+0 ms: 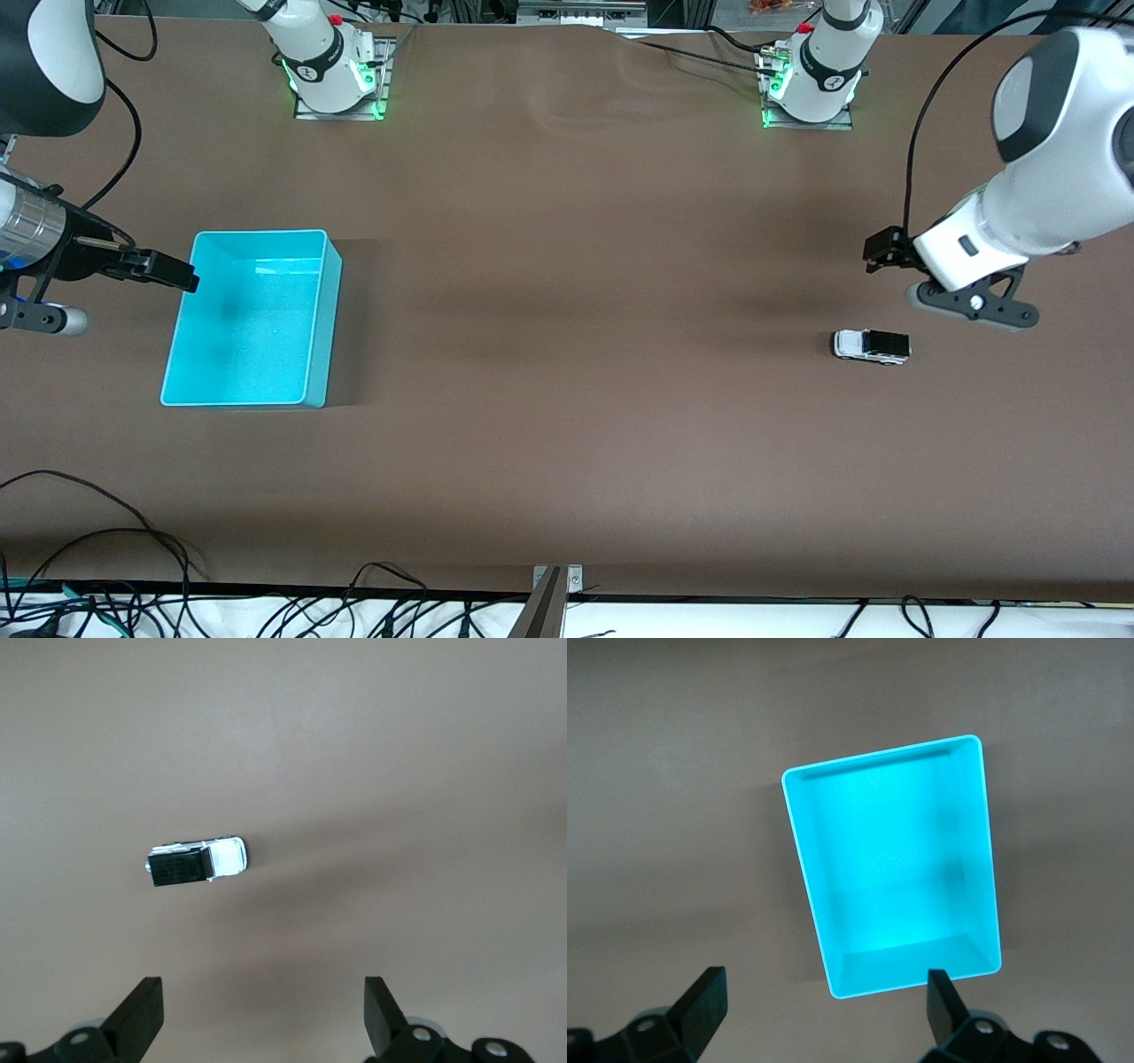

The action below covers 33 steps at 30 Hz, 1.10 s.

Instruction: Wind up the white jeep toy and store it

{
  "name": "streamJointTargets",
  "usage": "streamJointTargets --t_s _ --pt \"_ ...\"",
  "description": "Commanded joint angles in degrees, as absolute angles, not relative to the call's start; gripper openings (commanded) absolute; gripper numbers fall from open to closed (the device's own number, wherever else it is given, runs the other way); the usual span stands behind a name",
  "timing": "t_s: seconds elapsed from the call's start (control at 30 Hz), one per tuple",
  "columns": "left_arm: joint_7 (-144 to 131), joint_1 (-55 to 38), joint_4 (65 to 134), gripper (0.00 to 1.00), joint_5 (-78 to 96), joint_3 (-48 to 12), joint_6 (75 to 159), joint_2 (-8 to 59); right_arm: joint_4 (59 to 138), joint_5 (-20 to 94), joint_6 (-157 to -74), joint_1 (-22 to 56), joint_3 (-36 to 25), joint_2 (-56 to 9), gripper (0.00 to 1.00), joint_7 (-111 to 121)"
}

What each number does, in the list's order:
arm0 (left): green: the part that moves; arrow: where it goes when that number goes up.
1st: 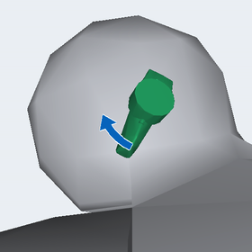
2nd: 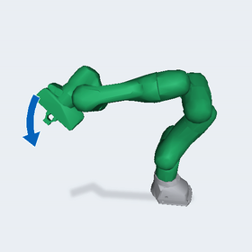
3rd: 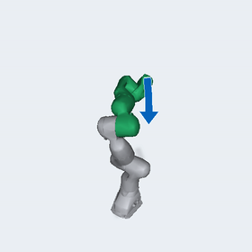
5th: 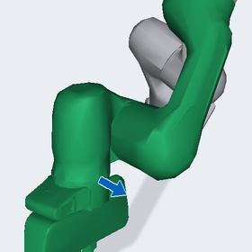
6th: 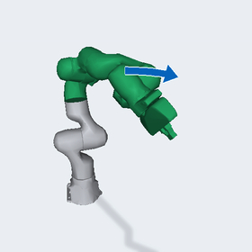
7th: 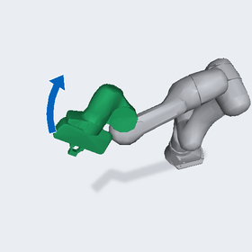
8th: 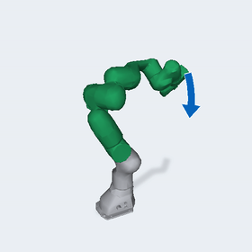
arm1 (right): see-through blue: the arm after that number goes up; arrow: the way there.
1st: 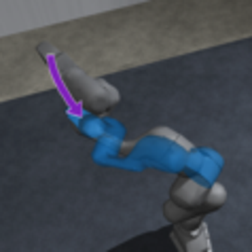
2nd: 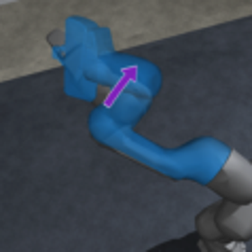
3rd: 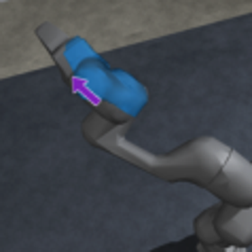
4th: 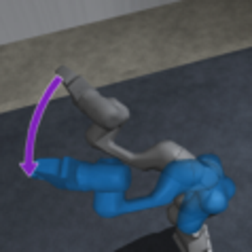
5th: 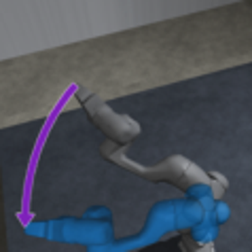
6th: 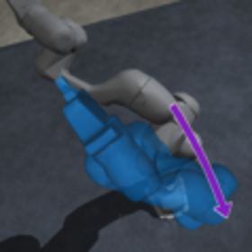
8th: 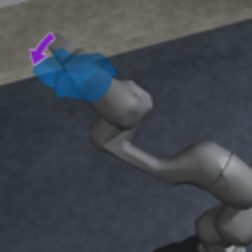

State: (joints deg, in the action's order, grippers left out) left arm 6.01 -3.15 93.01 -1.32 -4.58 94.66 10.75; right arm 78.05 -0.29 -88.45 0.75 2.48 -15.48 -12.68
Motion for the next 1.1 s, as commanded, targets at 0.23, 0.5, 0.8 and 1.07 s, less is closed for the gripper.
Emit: streamJointTargets --t_s 0.23,0.5,0.8,1.07 --pt "14.2 -4.1 95.5 1.0 -1.3 -6.3 95.5 11.8 78.5 0.5 -88.8 0.5 2.6 -14.9 1.0 -12.3" --pt "32.8 -2.3 103.4 1.0 -1.4 -6.2 104.1 10.4 78.5 0.5 -88.8 0.5 2.6 -14.9 1.0 -12.3" --pt "48.0 -0.4 110.4 1.0 -8.6 -6.2 113.4 10.5 78.5 0.5 -88.7 0.5 2.6 -14.9 1.0 -12.2" --pt "53.5 -0.4 115.0 1.0 -12.0 -6.2 118.9 11.9 78.5 0.5 -88.8 0.5 2.6 -14.9 1.0 -12.2"
